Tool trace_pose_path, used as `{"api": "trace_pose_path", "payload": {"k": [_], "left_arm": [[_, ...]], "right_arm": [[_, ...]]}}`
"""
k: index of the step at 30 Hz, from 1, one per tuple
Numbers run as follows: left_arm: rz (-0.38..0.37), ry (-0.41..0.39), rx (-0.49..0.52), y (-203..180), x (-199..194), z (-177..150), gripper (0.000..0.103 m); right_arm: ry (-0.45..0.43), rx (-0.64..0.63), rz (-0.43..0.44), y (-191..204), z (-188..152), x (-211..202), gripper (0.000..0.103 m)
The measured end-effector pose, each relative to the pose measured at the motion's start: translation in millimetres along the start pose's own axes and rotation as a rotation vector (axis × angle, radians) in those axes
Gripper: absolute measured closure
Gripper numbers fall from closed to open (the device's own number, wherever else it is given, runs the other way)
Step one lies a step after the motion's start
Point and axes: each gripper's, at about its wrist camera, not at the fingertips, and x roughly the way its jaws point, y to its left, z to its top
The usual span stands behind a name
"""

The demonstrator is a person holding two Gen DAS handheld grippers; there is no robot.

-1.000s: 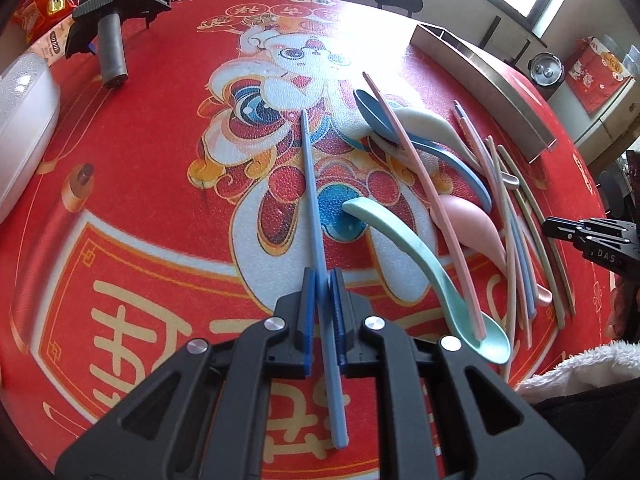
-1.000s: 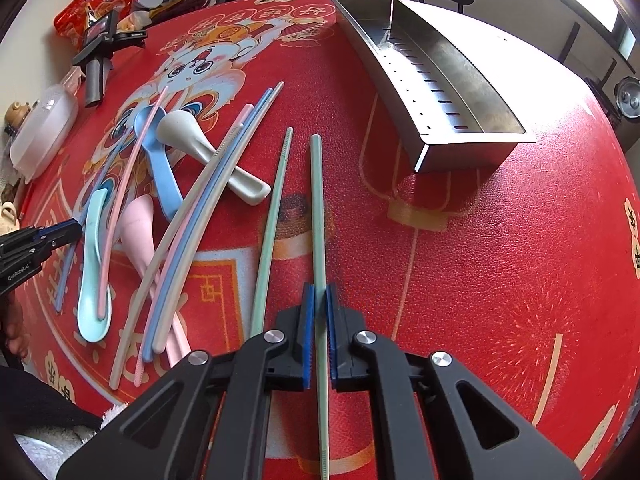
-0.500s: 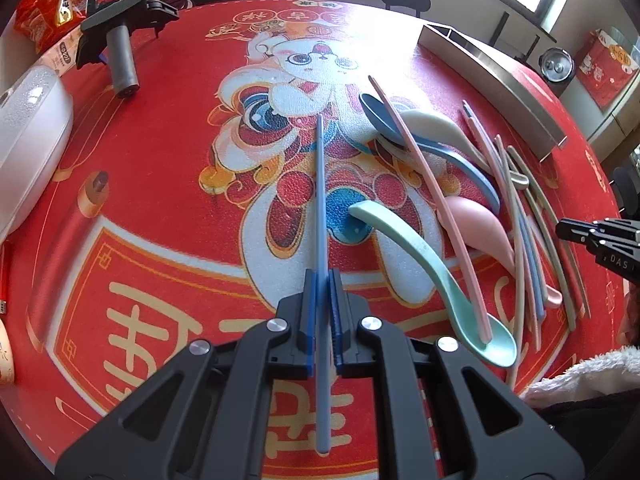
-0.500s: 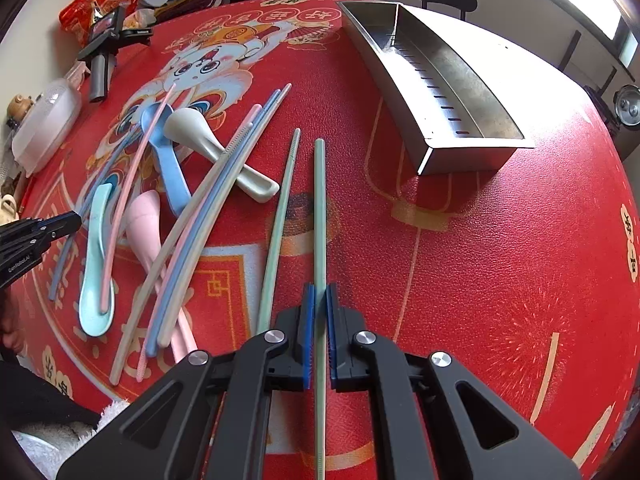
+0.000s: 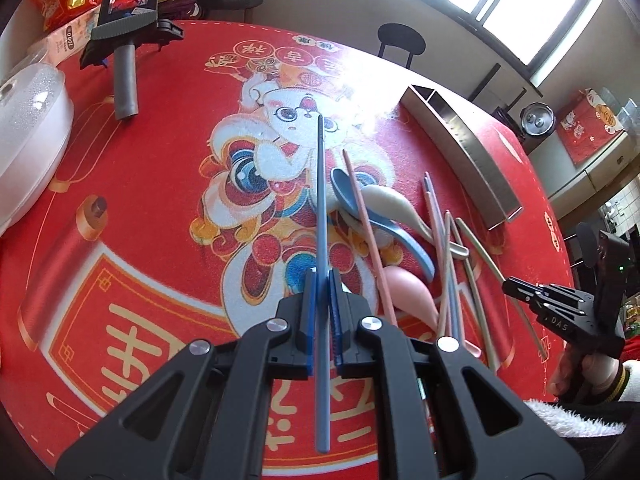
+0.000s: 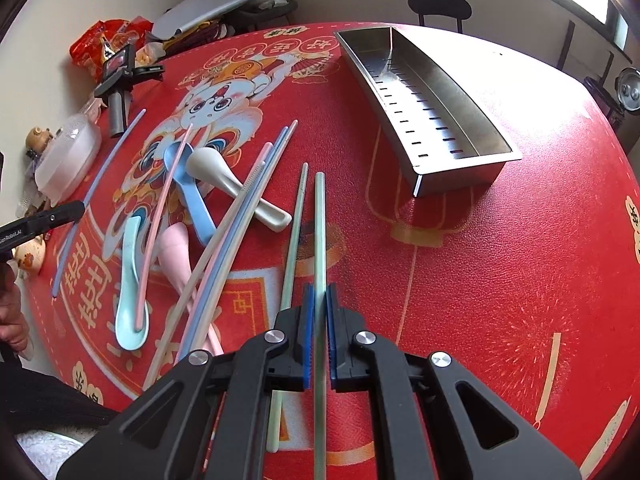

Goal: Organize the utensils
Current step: 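Carry both held chopsticks over the stainless-steel slotted tray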

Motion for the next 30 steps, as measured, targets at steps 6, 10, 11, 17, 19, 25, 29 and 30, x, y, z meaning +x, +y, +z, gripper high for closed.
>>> {"api": "trace_pose_path", "payload": {"k": [6,10,11,17,19,25,29,30], "left_arm": [[-0.037,-0.001,0.027,-17,1,16,0.092],[-0.054,-0.005,0.041,-26,3,25,0.092],[-0.059,-0.007,0.042,-28,3,28,0.092],[-0.079,-0.005,0.045,-35,5,34,0.092],[-0.08,-0.004,0.045,-37,6,35,0.092],[-0.093,0.006,0.027,-40,9,45,0.092],[-0.117,0.016,0.04,-59,18,64,0.093],[-0.128,0.025,0.04,-66,23,71,0.092]], "right_arm": [[-0.03,0.01,0.027,-3,7,-11,0.097],[-0.044,0.015,0.047,-6,9,-19,0.097],[-0.049,0.019,0.051,-6,10,-22,0.097],[-0.079,0.033,0.065,-10,18,-34,0.097],[-0.088,0.036,0.064,-11,21,-37,0.097],[-0.127,0.048,0.058,-19,38,-49,0.097],[-0.152,0.024,0.032,-31,59,-55,0.097],[-0.155,0.018,0.025,-35,65,-55,0.097]]}}
